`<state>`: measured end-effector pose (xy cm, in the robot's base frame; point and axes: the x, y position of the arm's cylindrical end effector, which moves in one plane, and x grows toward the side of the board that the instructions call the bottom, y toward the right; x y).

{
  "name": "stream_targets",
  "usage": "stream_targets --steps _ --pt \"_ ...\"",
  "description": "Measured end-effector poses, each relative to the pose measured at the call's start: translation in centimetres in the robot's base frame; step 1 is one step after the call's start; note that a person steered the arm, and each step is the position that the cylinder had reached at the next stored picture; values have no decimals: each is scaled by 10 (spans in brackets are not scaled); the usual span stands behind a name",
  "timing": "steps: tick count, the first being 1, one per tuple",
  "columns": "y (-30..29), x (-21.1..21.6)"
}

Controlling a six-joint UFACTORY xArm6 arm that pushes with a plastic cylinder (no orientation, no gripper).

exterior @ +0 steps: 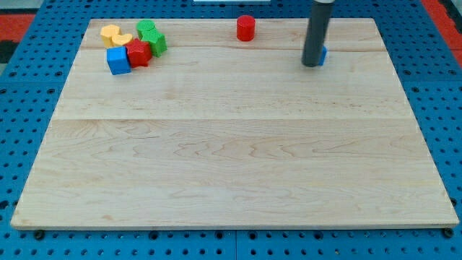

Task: Move the blue cube towards the top right of the board

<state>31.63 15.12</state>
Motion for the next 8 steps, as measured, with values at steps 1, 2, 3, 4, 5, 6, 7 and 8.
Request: stream_targets --steps 1,2,3,4,5,6,7,8 --pt "9 -1" --pt "1 -22" --pt "1 -27" --pt "11 -37" --pt "27 -60" --pt "30 -54" --pt "30 -31" --pt "30 -18"
